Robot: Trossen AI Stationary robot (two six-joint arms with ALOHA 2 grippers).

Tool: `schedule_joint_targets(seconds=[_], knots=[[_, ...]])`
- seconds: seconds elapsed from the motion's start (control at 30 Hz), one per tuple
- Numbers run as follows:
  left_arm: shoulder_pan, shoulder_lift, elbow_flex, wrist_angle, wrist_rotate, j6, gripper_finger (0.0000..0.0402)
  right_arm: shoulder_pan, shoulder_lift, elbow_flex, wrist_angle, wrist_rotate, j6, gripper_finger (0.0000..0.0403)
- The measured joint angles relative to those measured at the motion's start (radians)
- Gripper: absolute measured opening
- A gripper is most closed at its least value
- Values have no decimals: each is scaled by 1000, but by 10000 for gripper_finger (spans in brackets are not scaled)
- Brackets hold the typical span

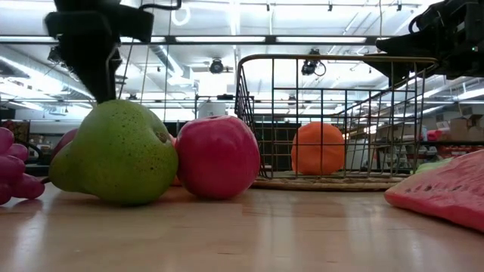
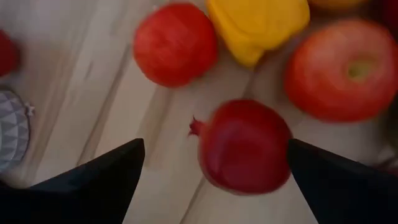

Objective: Build produce basket
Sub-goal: Put the pomegranate into the wire basket

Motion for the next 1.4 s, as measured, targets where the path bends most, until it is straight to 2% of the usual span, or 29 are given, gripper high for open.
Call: schedule_joint_targets(seconds=[0.3,0.43,0.57,0.87,1.07,1.4], knots=[[-11,9,-11,24,15,217,398,0,0,0,1,0,0,231],[-11,9,-86,173,29,254,398,0,0,0,1,0,0,231],[-11,9,-173,341,109,298,398,0,0,0,1,0,0,231],[-13,9,-253,367,117,282,398,0,0,0,0,0,0,231],[-13,9,-254,404,117,169,398,0,0,0,0,0,0,231],[-13,9,-253,404,120,170,398,0,0,0,0,0,0,231]])
